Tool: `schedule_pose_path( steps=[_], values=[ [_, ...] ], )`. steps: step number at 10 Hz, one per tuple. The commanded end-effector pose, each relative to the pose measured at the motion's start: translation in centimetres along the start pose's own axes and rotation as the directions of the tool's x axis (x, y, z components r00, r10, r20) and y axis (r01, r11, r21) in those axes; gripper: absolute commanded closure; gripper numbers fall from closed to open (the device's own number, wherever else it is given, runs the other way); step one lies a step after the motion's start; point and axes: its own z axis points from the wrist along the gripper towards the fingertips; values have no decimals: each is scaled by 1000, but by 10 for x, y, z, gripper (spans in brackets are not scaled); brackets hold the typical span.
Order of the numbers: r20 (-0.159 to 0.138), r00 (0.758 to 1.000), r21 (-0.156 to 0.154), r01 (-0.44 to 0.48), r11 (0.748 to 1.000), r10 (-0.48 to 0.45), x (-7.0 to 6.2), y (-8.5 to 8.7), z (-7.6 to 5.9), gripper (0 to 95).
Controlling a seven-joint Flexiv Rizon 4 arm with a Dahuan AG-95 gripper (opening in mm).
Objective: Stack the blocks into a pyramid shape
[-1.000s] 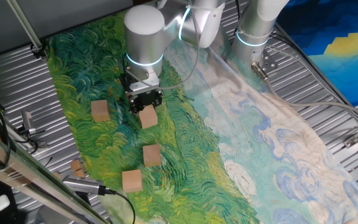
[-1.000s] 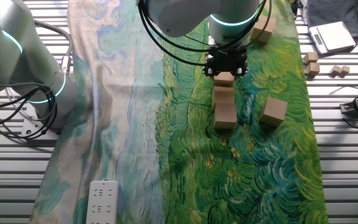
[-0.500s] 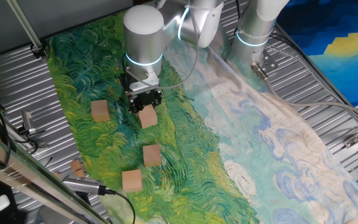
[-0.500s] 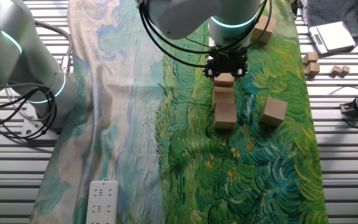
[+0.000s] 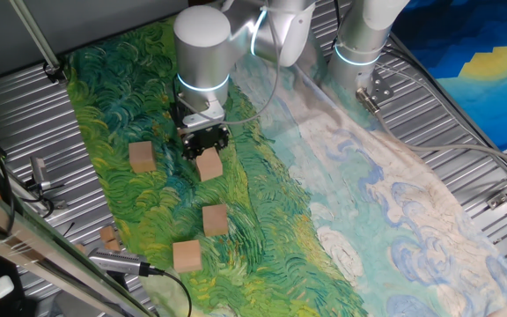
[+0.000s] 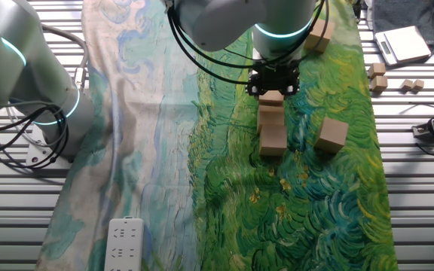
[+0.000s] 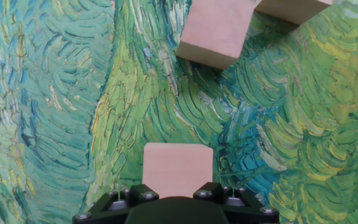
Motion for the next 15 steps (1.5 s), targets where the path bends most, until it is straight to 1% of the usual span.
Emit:
schedule_pose_path(
  steps=[1,15],
  values=[
    [1,1000,1,1,1000,-1,0,0,1,950],
    [8,1000,9,9,1000,-9,2,1,9,950]
  ],
)
